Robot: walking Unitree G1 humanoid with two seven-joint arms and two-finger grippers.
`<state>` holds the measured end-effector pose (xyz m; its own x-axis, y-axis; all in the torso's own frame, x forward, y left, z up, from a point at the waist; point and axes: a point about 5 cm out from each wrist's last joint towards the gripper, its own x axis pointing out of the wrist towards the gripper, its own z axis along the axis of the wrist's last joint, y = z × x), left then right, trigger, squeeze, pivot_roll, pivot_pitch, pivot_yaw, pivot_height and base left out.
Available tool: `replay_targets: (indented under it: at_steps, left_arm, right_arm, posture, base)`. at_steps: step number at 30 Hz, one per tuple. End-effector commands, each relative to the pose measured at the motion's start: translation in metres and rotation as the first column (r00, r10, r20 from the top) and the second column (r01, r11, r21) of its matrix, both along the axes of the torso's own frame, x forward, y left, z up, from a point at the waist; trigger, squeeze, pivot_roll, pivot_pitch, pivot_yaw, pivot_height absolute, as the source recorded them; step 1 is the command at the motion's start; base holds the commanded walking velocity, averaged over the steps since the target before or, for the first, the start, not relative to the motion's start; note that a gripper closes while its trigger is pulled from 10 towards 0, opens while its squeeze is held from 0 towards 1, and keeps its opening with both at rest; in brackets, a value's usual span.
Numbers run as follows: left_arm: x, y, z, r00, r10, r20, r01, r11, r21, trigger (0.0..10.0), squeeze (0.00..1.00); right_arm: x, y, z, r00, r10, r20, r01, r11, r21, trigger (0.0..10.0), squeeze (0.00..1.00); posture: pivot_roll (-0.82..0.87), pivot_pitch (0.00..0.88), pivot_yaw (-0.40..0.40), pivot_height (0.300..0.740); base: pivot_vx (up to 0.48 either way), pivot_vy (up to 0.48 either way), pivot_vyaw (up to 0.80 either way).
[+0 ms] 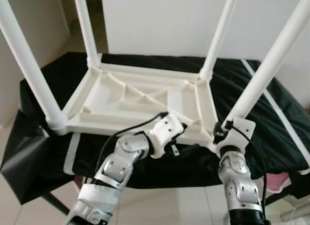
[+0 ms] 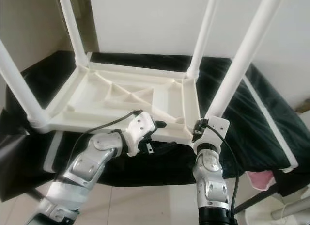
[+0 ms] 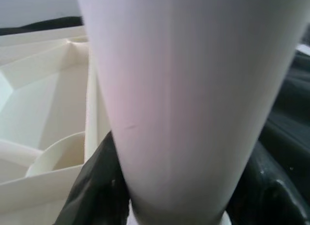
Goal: Building children table
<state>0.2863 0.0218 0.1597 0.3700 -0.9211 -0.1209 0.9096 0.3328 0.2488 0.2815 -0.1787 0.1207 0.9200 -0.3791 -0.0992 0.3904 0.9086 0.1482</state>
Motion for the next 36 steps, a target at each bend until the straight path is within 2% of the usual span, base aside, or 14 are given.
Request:
replay_targets:
  at_steps: [1, 8, 12, 13, 14, 22, 26, 30, 31, 32, 34, 35, 36]
  left_arm:
    - [0.001, -0.001, -0.001, 0.999, 0.032, 0.006, -0.032, 0.999, -0.001, 10.0, 0.0]
    - [0.002, -0.002, 0.0, 1.0, 0.027, 0.009, -0.027, 1.0, 0.001, 10.0, 0.0]
    - [0.003, -0.002, 0.0, 1.0, 0.028, 0.012, -0.028, 1.0, 0.002, 10.0, 0.0]
    - [0.002, -0.002, -0.001, 1.0, 0.028, 0.012, -0.028, 1.0, 0.003, 10.0, 0.0]
    - [0.002, -0.002, -0.001, 1.0, 0.027, 0.012, -0.028, 1.0, 0.004, 10.0, 0.0]
    - [0.002, -0.002, -0.001, 1.0, 0.029, 0.011, -0.029, 1.0, 0.005, 10.0, 0.0]
    - [0.003, -0.003, -0.001, 1.0, 0.025, 0.014, -0.026, 1.0, 0.007, 10.0, 0.0]
    - [0.002, -0.003, -0.002, 1.0, 0.022, 0.014, -0.022, 1.0, 0.007, 10.0, 0.0]
    - [0.001, -0.004, -0.002, 1.0, 0.02, 0.014, -0.02, 1.0, 0.008, 10.0, 0.0]
    - [0.001, -0.004, -0.002, 1.0, 0.018, 0.014, -0.018, 1.0, 0.008, 10.0, 0.0]
    - [0.001, -0.004, -0.002, 1.0, 0.018, 0.014, -0.018, 1.0, 0.008, 10.0, 0.0]
    - [0.0, -0.004, -0.002, 1.0, 0.013, 0.012, -0.013, 1.0, 0.007, 10.0, 0.0]
    - [0.0, -0.004, -0.002, 1.0, 0.013, 0.012, -0.013, 1.0, 0.007, 10.0, 0.0]
  right_arm:
    - [-0.007, 0.001, -0.021, 0.994, -0.063, -0.083, 0.074, 0.989, 0.128, 10.0, 0.0]
    - [-0.005, 0.003, -0.014, 0.997, -0.05, -0.062, 0.057, 0.991, 0.123, 10.0, 0.0]
    - [-0.004, 0.011, -0.007, 0.999, -0.014, -0.034, 0.018, 0.995, 0.098, 10.0, 0.0]
    - [-0.004, 0.013, -0.002, 1.0, -0.009, 0.004, 0.009, 0.996, 0.094, 10.0, 0.92]
    - [-0.004, 0.014, 0.002, 0.999, -0.003, 0.032, 0.0, 0.996, 0.089, 10.0, 1.0]
    - [-0.006, 0.007, 0.013, 0.991, 0.055, 0.125, -0.059, 0.998, 0.031, 10.0, 1.0]
    - [-0.003, -0.013, 0.018, 0.952, 0.249, 0.177, -0.247, 0.968, -0.033, 10.0, 1.0]
    - [-0.003, -0.022, 0.016, 0.929, 0.334, 0.161, -0.324, 0.942, -0.085, 10.0, 0.96]
    - [-0.003, -0.027, 0.013, 0.911, 0.387, 0.143, -0.376, 0.921, -0.1, 10.0, 0.0]
    - [-0.003, -0.031, 0.011, 0.894, 0.431, 0.122, -0.417, 0.901, -0.122, 10.0, 0.0]
    - [-0.003, -0.031, 0.011, 0.894, 0.431, 0.122, -0.417, 0.901, -0.122, 10.0, 0.0]
    - [-0.003, -0.035, 0.012, 0.852, 0.516, 0.093, -0.493, 0.849, -0.189, 10.0, 0.0]
    - [-0.003, -0.035, 0.012, 0.852, 0.516, 0.093, -0.493, 0.849, -0.189, 10.0, 0.0]
  posture:
    - [-0.04, 0.0, -0.042, 0.74]
    - [-0.04, 0.0, -0.044, 0.74]
    - [-0.04, 0.0, -0.043, 0.74]
    - [-0.04, 0.0, -0.043, 0.74]
    - [-0.04, 0.0, -0.043, 0.74]
    - [-0.05, 0.0, -0.041, 0.74]
    - [-0.06, 0.0, -0.037, 0.74]
    - [-0.06, 0.0, -0.036, 0.74]
    - [-0.06, 0.0, -0.034, 0.74]
    - [-0.06, 0.0, -0.032, 0.74]
    - [-0.06, 0.0, -0.032, 0.74]
    - [-0.06, 0.0, -0.029, 0.74]
    - [-0.06, 0.0, -0.029, 0.74]
  base:
    - [0.0, 0.0, 0.0]
    - [0.0, 0.0, 0.0]
    - [0.0, 0.0, 0.0]
    - [0.0, 0.0, 0.0]
    - [0.0, 0.0, 0.0]
    - [0.0, 0.0, 0.0]
    - [0.0, 0.0, 0.0]
    - [0.0, 0.0, 0.0]
    - [0.0, 0.0, 0.0]
    - [0.0, 0.0, 0.0]
    - [0.0, 0.0, 0.0]
    - [0.0, 0.0, 0.0]
    - [0.0, 0.0, 0.0]
